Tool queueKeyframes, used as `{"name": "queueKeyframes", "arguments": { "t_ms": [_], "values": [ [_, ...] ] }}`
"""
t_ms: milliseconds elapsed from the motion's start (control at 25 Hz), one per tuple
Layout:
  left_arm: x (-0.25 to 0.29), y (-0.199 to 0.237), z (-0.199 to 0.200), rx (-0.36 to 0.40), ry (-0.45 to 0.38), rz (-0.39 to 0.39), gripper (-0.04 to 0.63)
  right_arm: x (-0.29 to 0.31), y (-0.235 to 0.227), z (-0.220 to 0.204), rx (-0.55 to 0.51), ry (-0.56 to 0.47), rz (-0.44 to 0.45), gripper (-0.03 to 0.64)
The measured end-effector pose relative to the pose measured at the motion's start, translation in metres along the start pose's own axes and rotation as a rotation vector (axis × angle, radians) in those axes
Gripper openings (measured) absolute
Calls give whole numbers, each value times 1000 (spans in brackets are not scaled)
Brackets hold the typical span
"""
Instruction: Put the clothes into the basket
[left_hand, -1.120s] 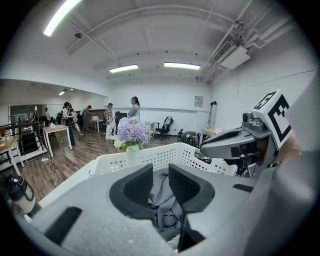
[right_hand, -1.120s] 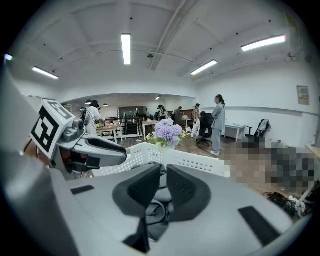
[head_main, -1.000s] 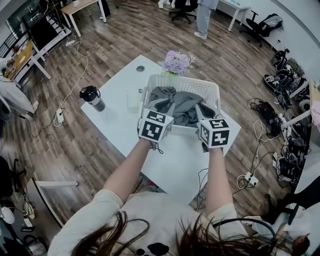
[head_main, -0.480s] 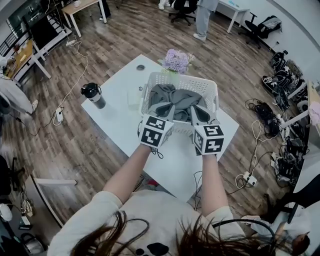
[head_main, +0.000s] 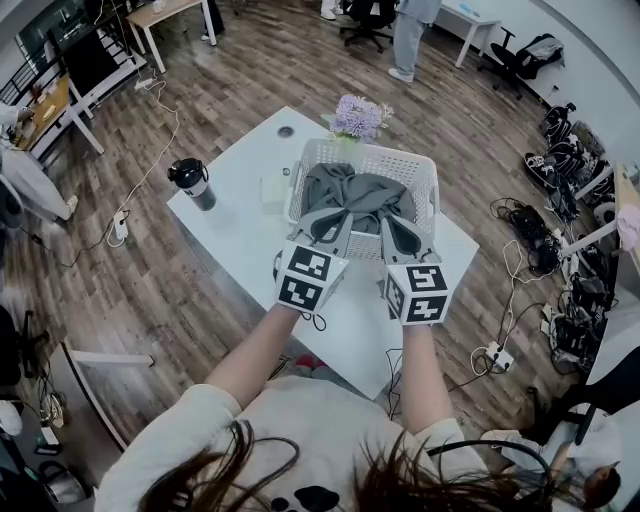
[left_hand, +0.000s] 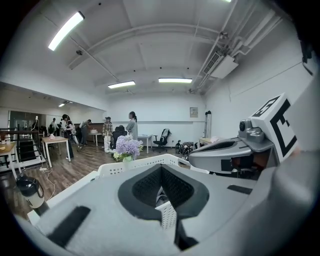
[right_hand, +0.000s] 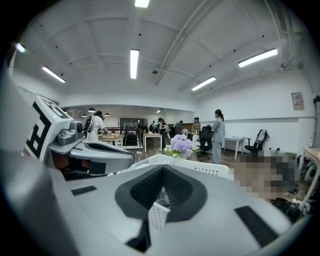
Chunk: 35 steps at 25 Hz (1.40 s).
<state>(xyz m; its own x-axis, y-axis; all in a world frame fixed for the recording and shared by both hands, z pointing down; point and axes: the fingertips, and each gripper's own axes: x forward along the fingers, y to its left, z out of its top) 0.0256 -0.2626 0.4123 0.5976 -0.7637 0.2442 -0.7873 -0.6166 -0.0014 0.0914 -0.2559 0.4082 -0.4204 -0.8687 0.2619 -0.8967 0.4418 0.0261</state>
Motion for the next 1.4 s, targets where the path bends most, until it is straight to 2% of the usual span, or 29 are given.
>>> {"name": "queueKeyframes", "arguments": {
  "t_ms": [600, 760, 1120, 1400],
  "values": [
    [-58, -20, 8, 8, -72, -20, 9, -49, 27, 4, -6, -78, -48, 14],
    [-67, -22, 6, 32, -74, -10, 9, -61, 31, 4, -8, -88, -53, 12],
    [-87, -39, -3, 10, -81, -32, 9, -83, 44, -7, 8, -91, -65, 12],
    [-104, -55, -11, 29, -82, -52, 9, -103, 54, -10, 9, -109, -72, 12]
  ]
}}
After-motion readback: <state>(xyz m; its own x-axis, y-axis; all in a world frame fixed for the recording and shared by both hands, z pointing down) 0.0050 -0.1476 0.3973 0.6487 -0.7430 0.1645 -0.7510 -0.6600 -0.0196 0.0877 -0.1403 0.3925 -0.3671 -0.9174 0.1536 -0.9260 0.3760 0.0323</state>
